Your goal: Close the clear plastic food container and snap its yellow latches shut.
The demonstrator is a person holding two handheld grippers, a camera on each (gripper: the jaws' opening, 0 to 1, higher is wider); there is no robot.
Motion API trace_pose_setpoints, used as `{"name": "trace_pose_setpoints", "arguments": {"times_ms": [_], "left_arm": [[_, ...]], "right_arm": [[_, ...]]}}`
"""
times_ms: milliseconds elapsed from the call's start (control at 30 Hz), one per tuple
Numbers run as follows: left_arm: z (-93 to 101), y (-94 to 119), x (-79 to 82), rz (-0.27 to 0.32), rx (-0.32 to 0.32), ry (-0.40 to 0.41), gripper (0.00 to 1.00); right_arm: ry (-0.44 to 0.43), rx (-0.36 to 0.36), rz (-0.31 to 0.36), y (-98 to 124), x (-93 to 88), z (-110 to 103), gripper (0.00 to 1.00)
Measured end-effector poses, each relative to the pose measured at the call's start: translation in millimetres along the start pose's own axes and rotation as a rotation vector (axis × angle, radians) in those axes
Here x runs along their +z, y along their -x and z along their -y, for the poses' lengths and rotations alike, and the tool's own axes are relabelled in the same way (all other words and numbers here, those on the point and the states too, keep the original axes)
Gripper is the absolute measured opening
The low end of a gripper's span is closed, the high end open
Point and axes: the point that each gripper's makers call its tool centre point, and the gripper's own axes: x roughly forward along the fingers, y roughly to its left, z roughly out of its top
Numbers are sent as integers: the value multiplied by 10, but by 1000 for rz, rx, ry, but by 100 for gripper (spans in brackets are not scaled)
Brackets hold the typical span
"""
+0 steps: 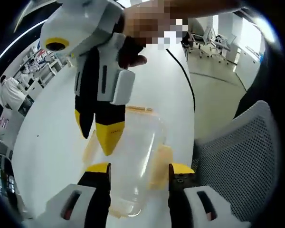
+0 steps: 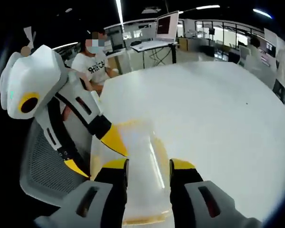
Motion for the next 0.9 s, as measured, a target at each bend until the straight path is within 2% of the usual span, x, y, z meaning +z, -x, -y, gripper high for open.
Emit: {"name": "trace_pose_setpoints", "arguments": {"times_ms": [233,400,600,667,900], "left_arm": [[-46,-23,20,5,14,-16,44],[-83,-43,34,11,25,-39,43],[-97,-64,35,16,29,-60,43],[-95,-65,33,22,29,-66,43],[-95,-72,28,26,34,-78,42]], "right_arm": [[-12,43,-32,-17,0,67,33],[-1,122,-94,-64,-47,52,34],[28,165,-157,-130,-126,20,35],[11,180,-165,-123,-107,35,34],[44,210,-221,-121,-125,43,29]]}}
